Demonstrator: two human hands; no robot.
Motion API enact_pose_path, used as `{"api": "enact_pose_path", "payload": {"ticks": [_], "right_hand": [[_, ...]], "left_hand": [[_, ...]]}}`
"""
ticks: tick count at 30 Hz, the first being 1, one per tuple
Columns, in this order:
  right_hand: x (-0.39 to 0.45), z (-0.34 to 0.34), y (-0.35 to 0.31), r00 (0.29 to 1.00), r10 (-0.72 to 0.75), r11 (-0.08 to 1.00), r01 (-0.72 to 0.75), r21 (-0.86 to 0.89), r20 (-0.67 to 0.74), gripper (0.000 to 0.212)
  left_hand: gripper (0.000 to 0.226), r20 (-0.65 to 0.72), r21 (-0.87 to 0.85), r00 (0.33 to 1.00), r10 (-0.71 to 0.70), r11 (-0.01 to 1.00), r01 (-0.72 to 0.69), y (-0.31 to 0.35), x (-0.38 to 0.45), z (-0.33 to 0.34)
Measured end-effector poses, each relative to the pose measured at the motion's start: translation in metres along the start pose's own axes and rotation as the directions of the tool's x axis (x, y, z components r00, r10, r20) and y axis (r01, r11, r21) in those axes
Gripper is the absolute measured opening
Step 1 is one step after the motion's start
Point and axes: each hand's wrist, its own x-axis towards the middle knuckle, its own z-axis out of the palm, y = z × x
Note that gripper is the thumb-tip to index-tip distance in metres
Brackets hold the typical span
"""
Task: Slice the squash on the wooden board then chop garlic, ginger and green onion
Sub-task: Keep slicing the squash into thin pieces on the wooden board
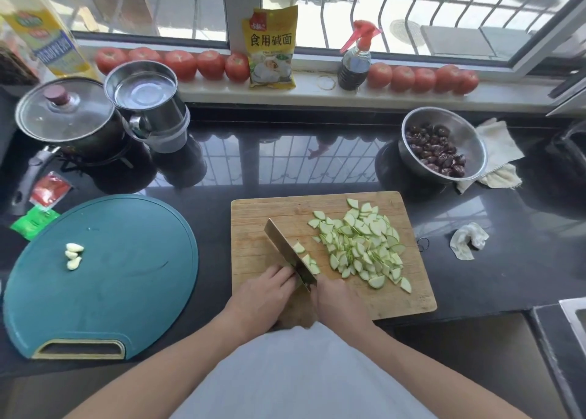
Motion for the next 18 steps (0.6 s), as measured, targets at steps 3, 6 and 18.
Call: {"api": "enact_pose_path", "payload": {"ticks": [3,6,18], "right_hand": [[-0.004,-0.003,0.015,0.995,0.044,0.999,-0.042,0.028,-0.085,0.023],[0.001,-0.014,0.029,0.985,0.106,0.993,-0.097,0.072,-0.135,0.021],[-0.028,-0.018,0.009,1.0,-0.024,0.999,0.024,0.027,0.001,0.022]], "left_hand": [[0.056,-0.001,-0.025,1.0,-0.001,1.0,0.001,0.001,-0.002,0.0],[0.059,0.03,-0.019,1.0,0.008,1.0,-0.007,0.001,-0.007,0.001],[0.061,0.009,0.103,1.0,0.007,0.995,-0.008,0.008,-0.002,-0.005]]}}
